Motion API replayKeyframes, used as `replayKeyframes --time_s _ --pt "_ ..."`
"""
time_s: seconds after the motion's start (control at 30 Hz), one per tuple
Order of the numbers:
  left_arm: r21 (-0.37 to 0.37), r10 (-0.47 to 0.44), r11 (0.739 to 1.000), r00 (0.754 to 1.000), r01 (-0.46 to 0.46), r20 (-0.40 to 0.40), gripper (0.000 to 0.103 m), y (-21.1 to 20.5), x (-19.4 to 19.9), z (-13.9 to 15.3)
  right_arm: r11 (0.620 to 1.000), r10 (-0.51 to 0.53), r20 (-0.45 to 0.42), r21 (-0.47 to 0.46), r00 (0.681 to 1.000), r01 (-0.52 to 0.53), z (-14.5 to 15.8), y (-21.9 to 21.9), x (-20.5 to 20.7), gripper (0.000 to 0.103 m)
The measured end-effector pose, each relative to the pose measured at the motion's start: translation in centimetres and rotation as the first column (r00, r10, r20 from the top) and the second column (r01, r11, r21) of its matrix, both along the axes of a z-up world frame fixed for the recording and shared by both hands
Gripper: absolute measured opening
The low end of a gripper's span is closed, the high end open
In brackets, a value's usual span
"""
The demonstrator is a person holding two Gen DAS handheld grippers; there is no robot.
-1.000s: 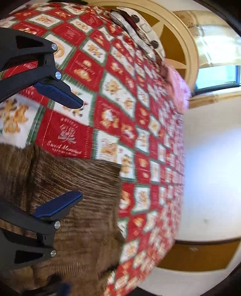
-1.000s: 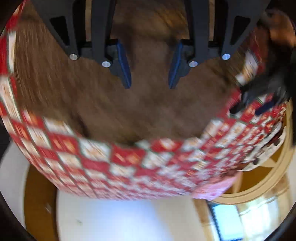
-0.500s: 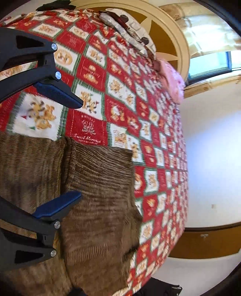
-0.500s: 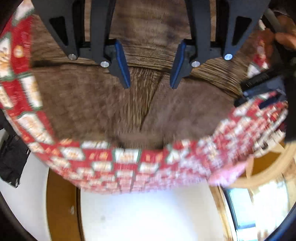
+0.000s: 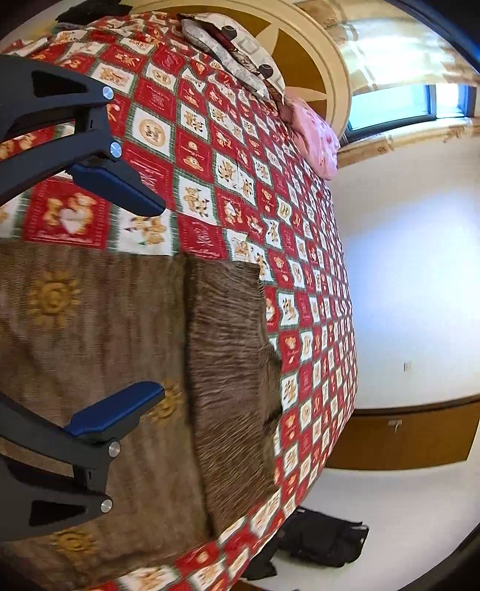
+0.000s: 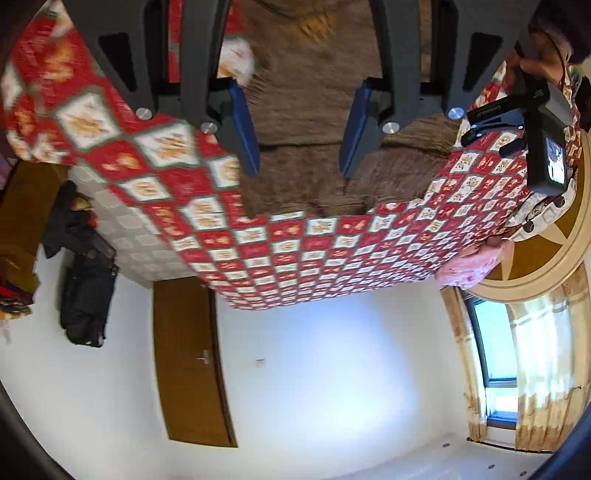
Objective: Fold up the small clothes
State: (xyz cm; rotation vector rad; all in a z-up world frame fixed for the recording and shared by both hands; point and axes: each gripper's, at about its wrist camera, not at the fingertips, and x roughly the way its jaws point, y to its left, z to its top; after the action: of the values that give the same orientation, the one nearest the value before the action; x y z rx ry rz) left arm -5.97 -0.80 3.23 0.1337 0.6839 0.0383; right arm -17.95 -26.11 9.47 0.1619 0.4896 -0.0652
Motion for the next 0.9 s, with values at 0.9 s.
replayKeyframes --time_s 0.9 --pt "0.065 0.068 0.996 0.995 -0.063 -0.077 0.092 4.9 -11.7 -3.2 0.993 0.079 -0.161 -0.073 0.984 -0.092 -6.8 6.6 -5.8 0.072"
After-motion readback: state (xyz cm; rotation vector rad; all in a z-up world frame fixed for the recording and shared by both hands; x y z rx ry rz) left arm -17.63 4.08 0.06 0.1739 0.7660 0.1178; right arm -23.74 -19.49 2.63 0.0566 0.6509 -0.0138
